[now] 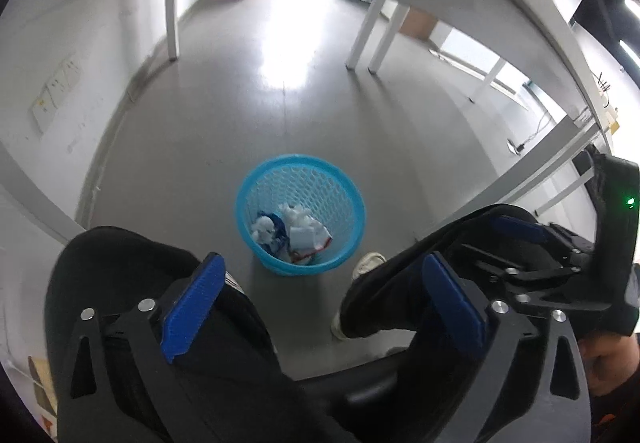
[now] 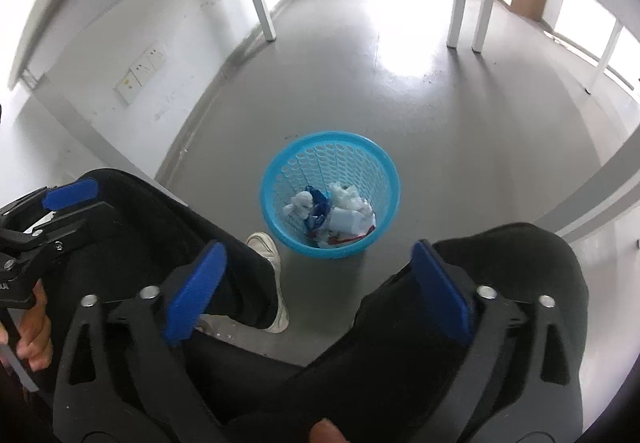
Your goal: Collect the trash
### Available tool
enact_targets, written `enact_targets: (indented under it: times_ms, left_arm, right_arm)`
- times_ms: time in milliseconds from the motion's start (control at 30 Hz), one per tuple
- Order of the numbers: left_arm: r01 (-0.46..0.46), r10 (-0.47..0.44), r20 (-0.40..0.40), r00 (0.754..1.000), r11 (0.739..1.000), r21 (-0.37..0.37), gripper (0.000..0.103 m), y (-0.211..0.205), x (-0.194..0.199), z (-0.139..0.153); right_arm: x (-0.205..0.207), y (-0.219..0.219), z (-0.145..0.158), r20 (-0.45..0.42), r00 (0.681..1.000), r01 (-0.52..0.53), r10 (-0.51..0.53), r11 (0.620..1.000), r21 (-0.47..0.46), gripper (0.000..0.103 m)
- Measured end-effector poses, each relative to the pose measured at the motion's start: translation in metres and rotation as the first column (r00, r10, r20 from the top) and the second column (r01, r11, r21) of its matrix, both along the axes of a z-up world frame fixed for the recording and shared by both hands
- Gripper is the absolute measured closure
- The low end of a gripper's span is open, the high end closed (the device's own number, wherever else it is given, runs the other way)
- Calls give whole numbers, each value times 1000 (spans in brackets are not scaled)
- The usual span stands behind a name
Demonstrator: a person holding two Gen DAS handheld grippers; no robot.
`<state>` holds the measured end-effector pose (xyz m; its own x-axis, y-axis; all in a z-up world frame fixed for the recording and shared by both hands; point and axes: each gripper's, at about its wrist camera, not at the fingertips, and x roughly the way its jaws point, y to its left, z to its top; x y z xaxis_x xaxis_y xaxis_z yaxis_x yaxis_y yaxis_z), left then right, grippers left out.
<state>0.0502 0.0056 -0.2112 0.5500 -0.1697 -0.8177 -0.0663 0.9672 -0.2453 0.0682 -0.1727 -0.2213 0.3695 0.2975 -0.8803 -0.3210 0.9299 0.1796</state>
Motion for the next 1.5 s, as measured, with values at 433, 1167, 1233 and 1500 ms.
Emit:
enact_targets:
  times_ms: [433,1167,1233,1500]
  left_arm:
    - [2,-2,-31,1000,1000,5,6,5,5,-14]
    - [16,-15,-66,998,1000,22,6,3,5,-22]
    - [18,-16,-67,998,1000,24,6,3,5,-22]
    - [13,-11,-75,997,1000,23,6,2,3,-23]
  right_arm:
    - [-3,10,-1,-25,999,-46,45,999,-4,9]
    - [0,10,-5,-45,998,-52,53,998,19,9]
    - [1,9,-7,-48,997,-53,54,998,22,9]
    - [3,5,-12,-65,997,-43,46,998,38,9]
